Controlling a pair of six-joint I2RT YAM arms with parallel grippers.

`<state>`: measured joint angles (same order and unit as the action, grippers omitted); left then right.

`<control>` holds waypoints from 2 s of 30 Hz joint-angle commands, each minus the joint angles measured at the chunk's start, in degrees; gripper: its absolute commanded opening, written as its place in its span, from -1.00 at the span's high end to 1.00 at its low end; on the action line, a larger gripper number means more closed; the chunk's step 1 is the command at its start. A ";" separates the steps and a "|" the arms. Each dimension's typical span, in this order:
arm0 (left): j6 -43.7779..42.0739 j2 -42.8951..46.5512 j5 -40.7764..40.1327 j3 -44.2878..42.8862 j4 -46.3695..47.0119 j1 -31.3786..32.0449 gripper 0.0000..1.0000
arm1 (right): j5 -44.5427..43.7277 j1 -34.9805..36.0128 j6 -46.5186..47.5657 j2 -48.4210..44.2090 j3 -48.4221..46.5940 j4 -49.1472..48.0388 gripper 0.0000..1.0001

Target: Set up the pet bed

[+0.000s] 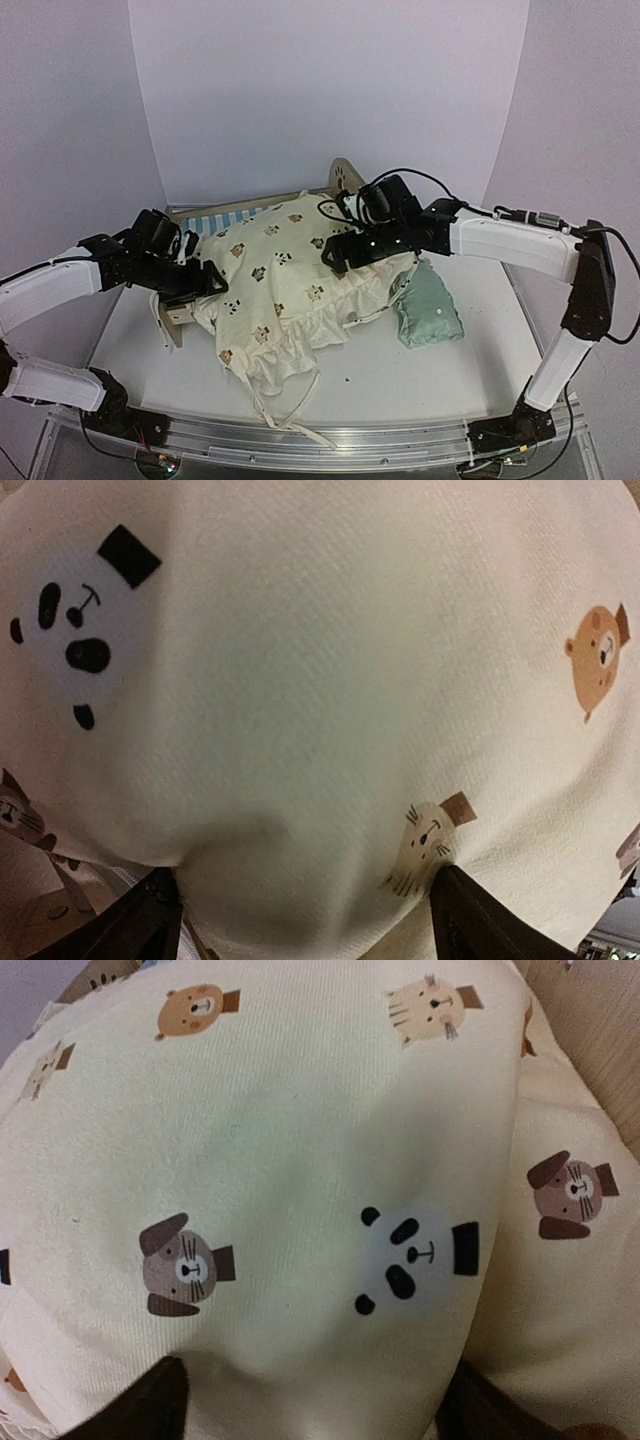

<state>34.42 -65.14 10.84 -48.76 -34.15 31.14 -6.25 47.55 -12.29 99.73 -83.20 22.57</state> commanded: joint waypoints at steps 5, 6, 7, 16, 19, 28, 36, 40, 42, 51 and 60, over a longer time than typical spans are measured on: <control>2.15 -0.29 -1.75 -0.20 8.13 0.15 0.70 | 9.98 -0.23 -0.32 4.02 0.35 0.72 0.29; 2.36 -0.45 -2.39 -0.54 8.68 0.15 0.86 | 10.06 -0.25 -0.22 4.01 0.19 0.72 0.59; 2.50 -0.68 -2.91 -0.77 9.51 0.15 0.91 | 9.78 -0.23 -0.19 3.87 -0.04 0.56 0.78; 1.60 -3.98 -7.88 -9.51 11.51 0.15 1.00 | 10.02 -0.24 1.32 2.64 -7.41 0.11 1.00; 0.10 -5.73 -10.06 -14.44 10.95 0.16 1.00 | 10.05 -0.21 2.46 2.58 -11.56 0.11 1.00; -11.09 -9.13 -18.01 -31.03 13.59 0.02 1.00 | 8.34 -0.19 5.32 2.71 -18.71 -4.34 1.00; -13.87 -12.72 -27.43 -26.32 16.38 -0.19 1.00 | 6.25 -0.15 5.99 9.22 -15.58 -10.78 1.00; -13.70 -15.89 -31.35 -21.43 17.38 -2.04 1.00 | 3.32 -0.19 8.74 14.44 -13.32 -15.44 1.00; -13.44 -19.35 -31.96 -20.87 16.38 -3.98 1.00 | 2.20 -0.20 10.00 17.34 -13.94 -15.91 1.00; -17.40 -25.02 -29.35 -26.47 18.28 -6.61 1.00 | 1.96 -0.19 10.01 20.57 -17.70 -16.44 1.00; -20.40 -26.03 -32.76 -31.93 15.54 -7.37 1.00 | 4.00 -0.15 6.84 18.20 -16.35 -19.32 1.00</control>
<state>15.64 -91.31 -18.63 -78.08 -19.76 24.38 -3.74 47.03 -3.46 120.95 -99.02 6.93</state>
